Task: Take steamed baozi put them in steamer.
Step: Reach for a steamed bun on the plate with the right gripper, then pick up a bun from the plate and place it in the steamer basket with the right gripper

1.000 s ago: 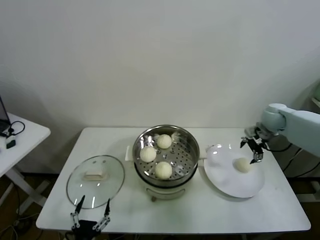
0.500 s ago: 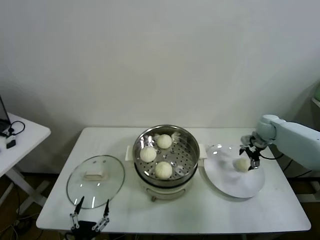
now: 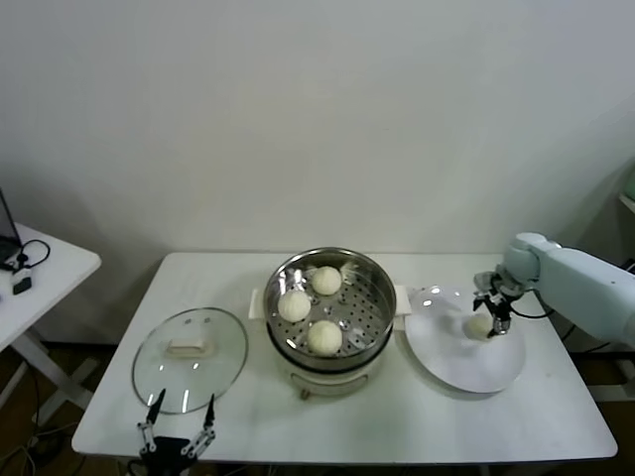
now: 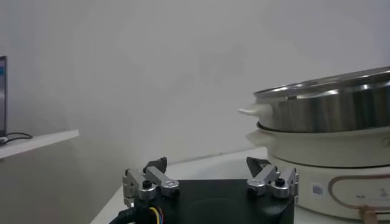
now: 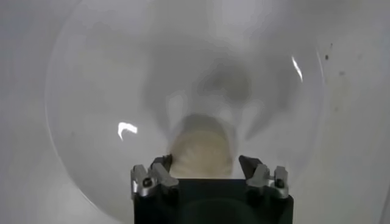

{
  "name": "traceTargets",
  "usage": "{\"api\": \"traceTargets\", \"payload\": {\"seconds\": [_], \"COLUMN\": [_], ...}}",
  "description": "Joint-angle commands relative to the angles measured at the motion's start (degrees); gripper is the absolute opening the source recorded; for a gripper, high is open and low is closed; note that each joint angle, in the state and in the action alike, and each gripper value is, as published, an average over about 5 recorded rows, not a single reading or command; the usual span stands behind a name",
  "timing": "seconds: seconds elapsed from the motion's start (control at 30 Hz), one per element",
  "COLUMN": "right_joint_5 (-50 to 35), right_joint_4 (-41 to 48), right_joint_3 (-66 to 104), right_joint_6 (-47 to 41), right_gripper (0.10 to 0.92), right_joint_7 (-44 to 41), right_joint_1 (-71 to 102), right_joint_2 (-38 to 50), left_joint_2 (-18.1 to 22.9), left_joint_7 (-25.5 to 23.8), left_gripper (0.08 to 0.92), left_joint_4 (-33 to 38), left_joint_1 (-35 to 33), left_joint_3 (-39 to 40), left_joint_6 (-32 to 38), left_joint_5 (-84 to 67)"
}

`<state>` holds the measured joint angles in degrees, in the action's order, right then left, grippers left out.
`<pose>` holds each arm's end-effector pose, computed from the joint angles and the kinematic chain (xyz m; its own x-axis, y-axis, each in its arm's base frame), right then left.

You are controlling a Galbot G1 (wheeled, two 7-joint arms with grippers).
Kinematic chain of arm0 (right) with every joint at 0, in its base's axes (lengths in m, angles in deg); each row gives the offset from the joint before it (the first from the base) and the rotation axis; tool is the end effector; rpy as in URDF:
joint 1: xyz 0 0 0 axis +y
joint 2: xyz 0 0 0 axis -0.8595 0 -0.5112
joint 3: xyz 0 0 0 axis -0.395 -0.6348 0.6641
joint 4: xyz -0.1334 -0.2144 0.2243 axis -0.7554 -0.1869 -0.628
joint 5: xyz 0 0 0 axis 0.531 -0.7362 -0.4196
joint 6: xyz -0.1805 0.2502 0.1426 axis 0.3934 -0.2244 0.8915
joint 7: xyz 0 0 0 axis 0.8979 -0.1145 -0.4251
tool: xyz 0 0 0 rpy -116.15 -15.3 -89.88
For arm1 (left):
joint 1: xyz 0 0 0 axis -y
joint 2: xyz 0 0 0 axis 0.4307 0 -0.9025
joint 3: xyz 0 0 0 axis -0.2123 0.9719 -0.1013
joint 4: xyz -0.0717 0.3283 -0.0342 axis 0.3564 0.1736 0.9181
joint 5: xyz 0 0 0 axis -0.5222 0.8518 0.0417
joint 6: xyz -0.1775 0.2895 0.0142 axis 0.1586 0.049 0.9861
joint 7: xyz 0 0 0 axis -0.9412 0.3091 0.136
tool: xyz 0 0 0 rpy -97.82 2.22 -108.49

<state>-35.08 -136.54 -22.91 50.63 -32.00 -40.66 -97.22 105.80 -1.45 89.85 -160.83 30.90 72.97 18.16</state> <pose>0.5395 -0.2082 -0.2227 -0.1069 0.0387 0.9935 -0.9814 -0.1642 -0.0992 0.0627 0.0553 -0.3761 -0.9988 0.0156 0.0474 0.0238 0.9840 0.1764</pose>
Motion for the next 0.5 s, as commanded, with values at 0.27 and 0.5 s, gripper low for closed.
{"api": "traceTargets", "payload": {"seconds": [0.27, 0.5], "right_joint_5": [-0.64, -6.28], "right_joint_4": [0.77, -5.34], "right_joint_3": [-0.66, -8.1], "right_joint_6": [0.43, 0.28], "right_gripper": [0.636, 0.606], "right_joint_7": [-1.31, -3.05], "right_joint_1": [-1.41, -9.63], "right_joint_2": [-0.89, 1.29], "left_joint_2": [2.8, 2.8], "left_joint_7": [0.01, 0.1], "left_gripper": [0.823, 0.823], "left_joint_4": [-0.26, -0.05], "left_joint_1": [0.23, 0.05], "left_joint_3": [0.06, 0.14], "left_joint_6": [-0.28, -0.22], "left_joint_5": [-0.02, 0.03]}}
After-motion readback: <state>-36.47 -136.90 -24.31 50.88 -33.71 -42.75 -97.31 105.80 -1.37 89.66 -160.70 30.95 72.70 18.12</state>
